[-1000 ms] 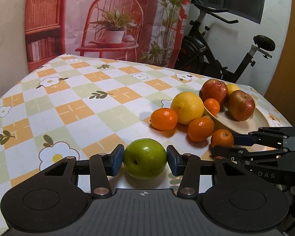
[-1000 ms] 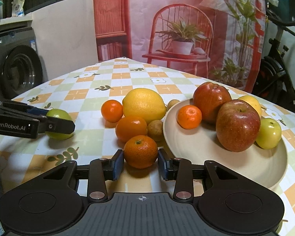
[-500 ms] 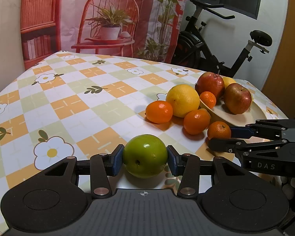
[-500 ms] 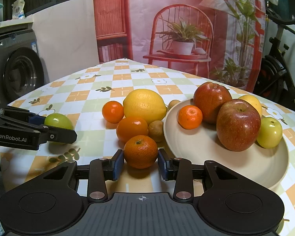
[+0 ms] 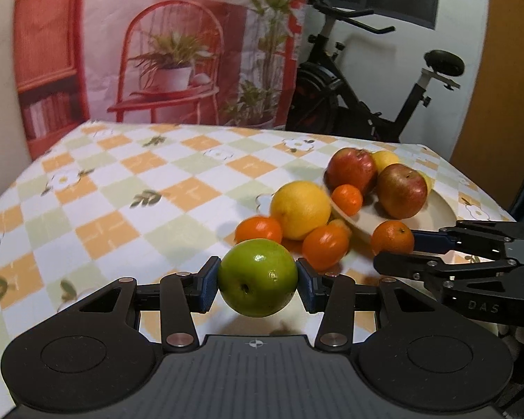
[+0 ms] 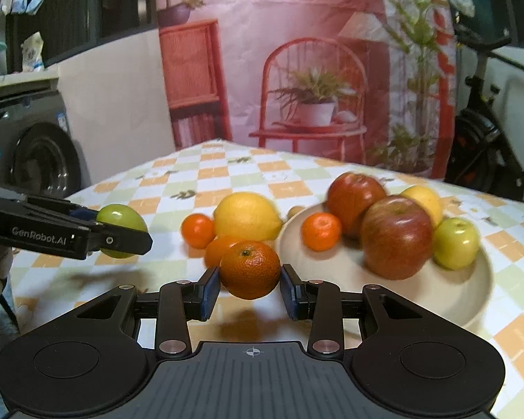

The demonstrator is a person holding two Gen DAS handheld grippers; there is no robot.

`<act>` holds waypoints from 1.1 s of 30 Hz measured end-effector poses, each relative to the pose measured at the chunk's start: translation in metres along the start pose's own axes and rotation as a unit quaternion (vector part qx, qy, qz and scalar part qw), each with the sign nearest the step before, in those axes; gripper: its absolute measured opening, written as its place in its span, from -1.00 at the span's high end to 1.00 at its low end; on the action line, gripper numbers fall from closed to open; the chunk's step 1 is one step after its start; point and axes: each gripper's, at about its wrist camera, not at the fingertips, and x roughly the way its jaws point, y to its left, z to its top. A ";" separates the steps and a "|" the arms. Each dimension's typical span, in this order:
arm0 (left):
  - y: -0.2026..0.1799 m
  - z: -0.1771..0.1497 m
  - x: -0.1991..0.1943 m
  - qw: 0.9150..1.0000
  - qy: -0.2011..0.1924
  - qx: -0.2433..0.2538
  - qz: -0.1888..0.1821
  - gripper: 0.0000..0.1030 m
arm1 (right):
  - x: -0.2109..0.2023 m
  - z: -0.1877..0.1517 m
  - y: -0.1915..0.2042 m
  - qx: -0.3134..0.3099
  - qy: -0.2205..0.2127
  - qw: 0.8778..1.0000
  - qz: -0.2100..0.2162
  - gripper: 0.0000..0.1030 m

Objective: Organize fruits
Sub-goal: 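Carry the green apple with the left gripper while the right carries the mandarin over the plate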

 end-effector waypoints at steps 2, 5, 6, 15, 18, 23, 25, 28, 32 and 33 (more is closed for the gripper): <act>-0.006 0.009 0.003 1.000 -0.001 0.009 -0.005 0.06 | -0.007 0.002 -0.009 0.013 -0.012 1.000 -0.004 0.33; -0.017 0.022 0.007 1.000 -0.006 0.022 -0.013 0.06 | -0.018 0.004 -0.024 0.035 -0.032 0.999 -0.015 0.33; -0.021 0.026 0.009 0.999 -0.008 0.028 -0.017 0.06 | -0.021 0.005 -0.029 0.038 -0.039 0.998 -0.021 0.33; -0.071 0.049 0.040 0.994 -0.003 0.092 -0.055 0.05 | -0.037 -0.005 -0.077 0.076 -0.056 0.993 -0.070 0.33; -0.087 0.051 0.055 0.992 0.006 0.110 -0.064 0.06 | -0.038 -0.009 -0.088 0.076 -0.055 0.992 -0.083 0.33; -0.099 0.050 0.079 0.989 0.028 0.126 -0.072 0.06 | -0.032 -0.010 -0.110 0.090 -0.045 0.989 -0.110 0.33; -0.102 0.050 0.087 0.988 0.036 0.132 -0.071 0.06 | -0.028 -0.009 -0.116 0.093 -0.037 0.988 -0.121 0.33; -0.104 0.050 0.093 0.987 0.043 0.140 -0.072 0.06 | -0.021 -0.008 -0.123 0.095 -0.027 0.987 -0.126 0.33; -0.106 0.050 0.099 0.985 0.050 0.151 -0.068 0.05 | -0.012 -0.006 -0.130 0.094 -0.014 0.987 -0.130 0.33; -0.106 0.050 0.101 0.985 0.052 0.153 -0.067 0.06 | -0.010 -0.006 -0.130 0.092 -0.010 0.987 -0.129 0.33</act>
